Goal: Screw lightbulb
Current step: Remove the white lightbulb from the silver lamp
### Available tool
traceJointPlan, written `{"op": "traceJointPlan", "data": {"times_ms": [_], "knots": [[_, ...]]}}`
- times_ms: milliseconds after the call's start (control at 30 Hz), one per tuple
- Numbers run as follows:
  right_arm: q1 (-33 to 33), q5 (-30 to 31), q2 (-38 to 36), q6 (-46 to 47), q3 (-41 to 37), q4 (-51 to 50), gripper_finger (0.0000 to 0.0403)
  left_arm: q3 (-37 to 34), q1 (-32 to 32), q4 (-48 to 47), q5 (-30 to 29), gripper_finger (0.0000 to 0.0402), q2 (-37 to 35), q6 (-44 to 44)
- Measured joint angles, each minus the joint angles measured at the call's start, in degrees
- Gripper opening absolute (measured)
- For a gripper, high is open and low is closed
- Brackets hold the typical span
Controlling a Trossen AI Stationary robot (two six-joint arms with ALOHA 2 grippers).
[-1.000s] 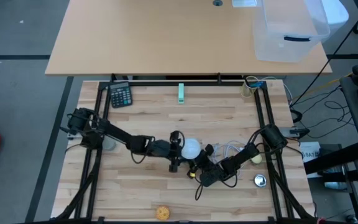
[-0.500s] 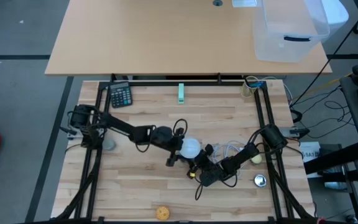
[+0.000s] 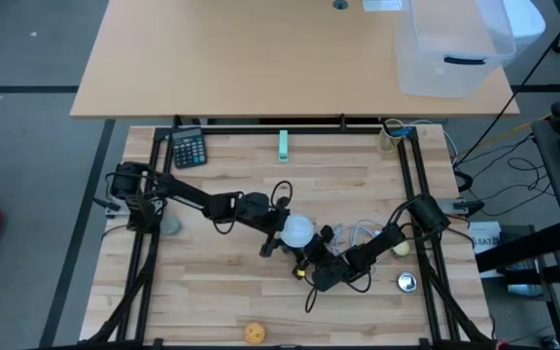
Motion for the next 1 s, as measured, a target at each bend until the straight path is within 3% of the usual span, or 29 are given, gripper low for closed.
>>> {"op": "traceJointPlan", "data": {"times_ms": [600, 900, 1000], "knots": [[-0.02, -0.2, -0.02, 0.0, 0.04, 0.02, 0.0183, -0.09, 0.04, -4.4, 1.2, 0.0262, -4.47, 1.49], [0.0, 0.02, -0.02, 0.04, 0.02, 0.0, 0.0183, -0.09, -1.16, -4.03, -2.94, 0.02, -4.47, -2.71], [-0.04, 0.1, -0.02, 0.05, 0.02, 0.0, 0.0183, -0.09, -2.55, -4.0, -6.91, 0.0189, -4.47, -4.28]]}}
